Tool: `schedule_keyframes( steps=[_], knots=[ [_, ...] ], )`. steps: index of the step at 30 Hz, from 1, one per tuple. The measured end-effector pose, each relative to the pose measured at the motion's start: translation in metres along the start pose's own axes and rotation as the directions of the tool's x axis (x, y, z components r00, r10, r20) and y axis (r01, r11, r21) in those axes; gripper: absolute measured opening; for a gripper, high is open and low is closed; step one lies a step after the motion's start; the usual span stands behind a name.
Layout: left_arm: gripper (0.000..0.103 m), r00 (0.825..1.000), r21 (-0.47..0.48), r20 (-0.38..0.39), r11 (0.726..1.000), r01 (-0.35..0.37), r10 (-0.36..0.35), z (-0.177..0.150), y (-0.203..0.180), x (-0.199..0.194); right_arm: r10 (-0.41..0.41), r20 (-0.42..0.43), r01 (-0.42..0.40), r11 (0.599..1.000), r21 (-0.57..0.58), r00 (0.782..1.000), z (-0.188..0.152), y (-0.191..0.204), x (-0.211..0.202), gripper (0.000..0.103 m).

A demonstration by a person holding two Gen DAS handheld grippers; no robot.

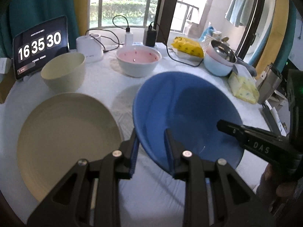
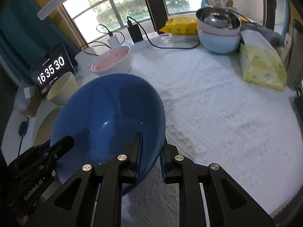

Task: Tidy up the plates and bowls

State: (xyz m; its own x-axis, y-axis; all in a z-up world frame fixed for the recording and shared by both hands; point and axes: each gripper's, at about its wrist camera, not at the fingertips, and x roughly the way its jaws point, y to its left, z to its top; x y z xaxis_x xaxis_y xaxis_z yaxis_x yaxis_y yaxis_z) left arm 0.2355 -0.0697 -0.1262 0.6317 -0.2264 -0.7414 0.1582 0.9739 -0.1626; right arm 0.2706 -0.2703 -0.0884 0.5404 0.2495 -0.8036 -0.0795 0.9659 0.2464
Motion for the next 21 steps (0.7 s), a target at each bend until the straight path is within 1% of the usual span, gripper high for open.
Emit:
schedule_keyframes(
  steps=[1, 3, 5, 8, 9, 10, 14, 21],
  knots=[
    [0.028, 1.000, -0.002, -0.009, 1.000, 0.005, -0.005, 0.000, 0.001, 0.000, -0.004, -0.002, 0.004, 1.000, -0.001, 1.000, -0.001, 0.000, 0.000, 0.018],
    [0.029, 1.000, -0.001, -0.004, 1.000, 0.002, -0.002, 0.002, 0.002, -0.003, -0.007, -0.001, 0.007, 1.000, -0.002, 1.000, -0.002, 0.002, -0.001, 0.020],
    [0.031, 1.000, -0.002, 0.007, 1.000, -0.001, 0.001, 0.003, 0.004, -0.007, -0.013, 0.008, 0.013, 1.000, -0.009, 1.000, 0.000, 0.003, -0.003, 0.027],
    [0.036, 1.000, -0.013, 0.020, 1.000, 0.004, -0.004, 0.006, 0.010, -0.013, -0.019, 0.030, 0.020, 1.000, -0.015, 0.999, 0.005, 0.003, -0.008, 0.028],
    [0.039, 1.000, -0.019, 0.027, 1.000, 0.008, -0.008, 0.007, 0.012, -0.015, -0.022, 0.037, 0.023, 1.000, -0.017, 0.999, 0.007, 0.002, -0.010, 0.028],
    [0.047, 0.999, -0.026, 0.034, 1.000, 0.010, -0.009, 0.007, 0.014, -0.018, -0.025, 0.044, 0.026, 1.000, -0.017, 0.999, 0.009, 0.002, -0.012, 0.028],
    [0.048, 0.998, -0.053, 0.055, 0.999, 0.004, -0.001, 0.013, 0.026, -0.026, -0.031, 0.064, 0.032, 0.999, -0.025, 0.997, 0.018, -0.001, -0.016, 0.028],
    [0.048, 0.993, -0.068, 0.110, 0.997, -0.032, 0.040, 0.038, 0.039, -0.033, -0.024, 0.098, 0.030, 0.998, -0.060, 0.995, 0.040, 0.003, -0.021, 0.028]
  ],
)
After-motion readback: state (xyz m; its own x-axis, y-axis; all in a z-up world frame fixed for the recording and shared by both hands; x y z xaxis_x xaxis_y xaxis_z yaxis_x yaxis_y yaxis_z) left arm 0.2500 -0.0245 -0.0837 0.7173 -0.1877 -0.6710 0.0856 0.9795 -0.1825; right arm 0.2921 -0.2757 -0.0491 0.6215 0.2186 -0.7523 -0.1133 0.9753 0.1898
